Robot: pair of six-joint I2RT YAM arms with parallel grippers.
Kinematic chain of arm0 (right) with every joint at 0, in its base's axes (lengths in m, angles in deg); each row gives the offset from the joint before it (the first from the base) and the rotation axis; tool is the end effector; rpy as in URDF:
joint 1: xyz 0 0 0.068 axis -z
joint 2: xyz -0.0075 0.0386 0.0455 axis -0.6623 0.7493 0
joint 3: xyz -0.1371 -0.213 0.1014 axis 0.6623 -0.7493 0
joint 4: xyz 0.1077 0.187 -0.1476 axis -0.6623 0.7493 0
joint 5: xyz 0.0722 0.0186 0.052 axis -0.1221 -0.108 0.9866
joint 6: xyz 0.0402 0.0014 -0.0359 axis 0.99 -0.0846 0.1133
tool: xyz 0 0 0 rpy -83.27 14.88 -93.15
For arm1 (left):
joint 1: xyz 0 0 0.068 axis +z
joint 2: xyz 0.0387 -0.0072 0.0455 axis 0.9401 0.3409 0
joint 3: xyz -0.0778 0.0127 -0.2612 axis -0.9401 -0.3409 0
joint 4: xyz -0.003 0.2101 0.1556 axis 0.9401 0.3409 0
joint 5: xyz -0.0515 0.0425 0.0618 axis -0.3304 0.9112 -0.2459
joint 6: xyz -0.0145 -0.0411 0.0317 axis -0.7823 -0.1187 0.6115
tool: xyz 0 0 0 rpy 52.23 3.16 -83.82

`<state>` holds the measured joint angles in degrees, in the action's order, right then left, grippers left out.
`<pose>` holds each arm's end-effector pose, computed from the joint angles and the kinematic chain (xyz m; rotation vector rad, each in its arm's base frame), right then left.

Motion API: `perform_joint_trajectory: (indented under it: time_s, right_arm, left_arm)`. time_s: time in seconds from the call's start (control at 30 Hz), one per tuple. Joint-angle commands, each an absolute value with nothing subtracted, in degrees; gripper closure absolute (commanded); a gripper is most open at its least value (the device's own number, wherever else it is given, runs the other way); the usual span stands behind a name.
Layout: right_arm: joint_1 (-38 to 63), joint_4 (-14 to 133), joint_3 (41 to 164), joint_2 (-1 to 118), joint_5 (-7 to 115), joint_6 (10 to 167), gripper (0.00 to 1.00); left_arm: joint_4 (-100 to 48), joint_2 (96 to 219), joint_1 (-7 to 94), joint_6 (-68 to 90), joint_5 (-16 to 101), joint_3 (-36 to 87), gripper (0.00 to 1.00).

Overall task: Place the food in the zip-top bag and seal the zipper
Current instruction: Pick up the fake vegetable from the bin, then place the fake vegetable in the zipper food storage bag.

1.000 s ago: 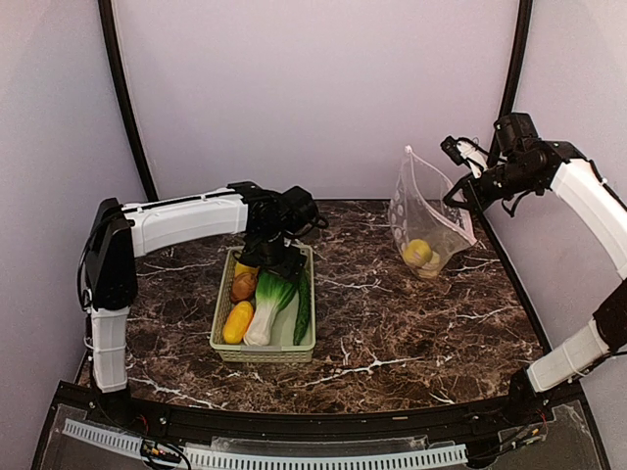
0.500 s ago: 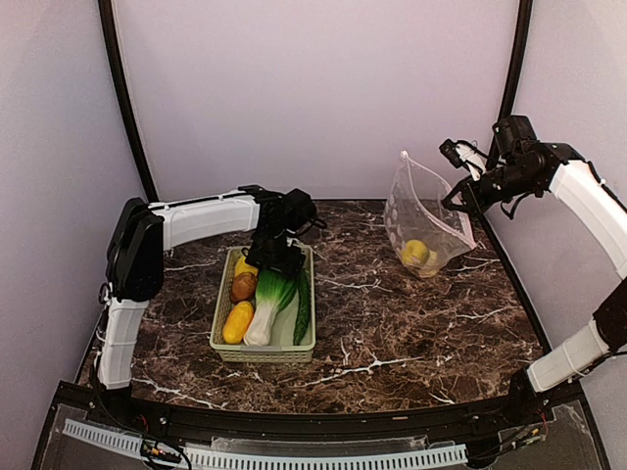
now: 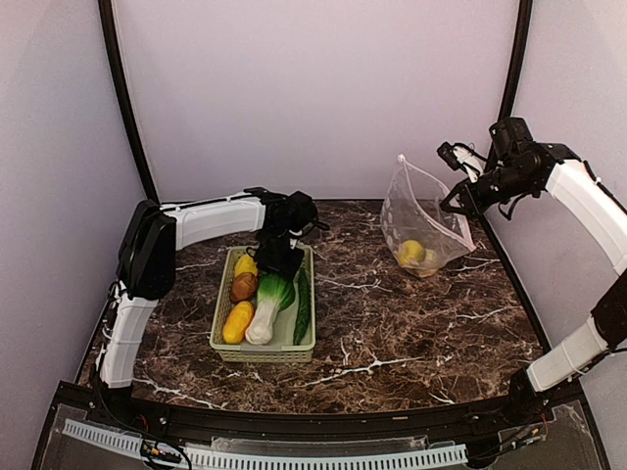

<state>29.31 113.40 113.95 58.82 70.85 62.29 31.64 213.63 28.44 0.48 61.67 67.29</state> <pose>0.2788 0.0754 0.3779 -0.8327 2.2196 0.4634 0.3623 -0.3131 0.1856 0.4496 2.7664 0.0155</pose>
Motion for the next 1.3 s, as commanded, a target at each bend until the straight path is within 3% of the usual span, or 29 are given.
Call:
perform_joint_trajectory:
  time_s: [0.0,0.27,0.47,1.0,1.27]
  right_arm:
    - [29.34,113.96,114.43,59.65,72.05,61.71,1.0]
    - [29.26,113.76,113.79,59.2,73.0,61.49,1.0]
    - [28.92,114.98,114.29,58.72,72.61,60.66,1.0]
    - [27.17,116.62,114.2,58.94,76.0,59.47,1.0]
    - [26.8,117.56,115.34,59.43,79.26,60.15,1.0]
  left_arm:
    - [36.13,213.63,28.68,1.07,61.04,70.24,0.58]
    - [39.65,210.62,28.05,0.84,62.14,72.28,0.89]
    - [39.94,204.38,26.47,0.66,65.13,72.17,0.98]
    - [20.79,183.87,16.99,9.24,75.21,67.76,0.99]
    - [-9.16,175.19,10.27,22.42,78.93,55.4,0.99]
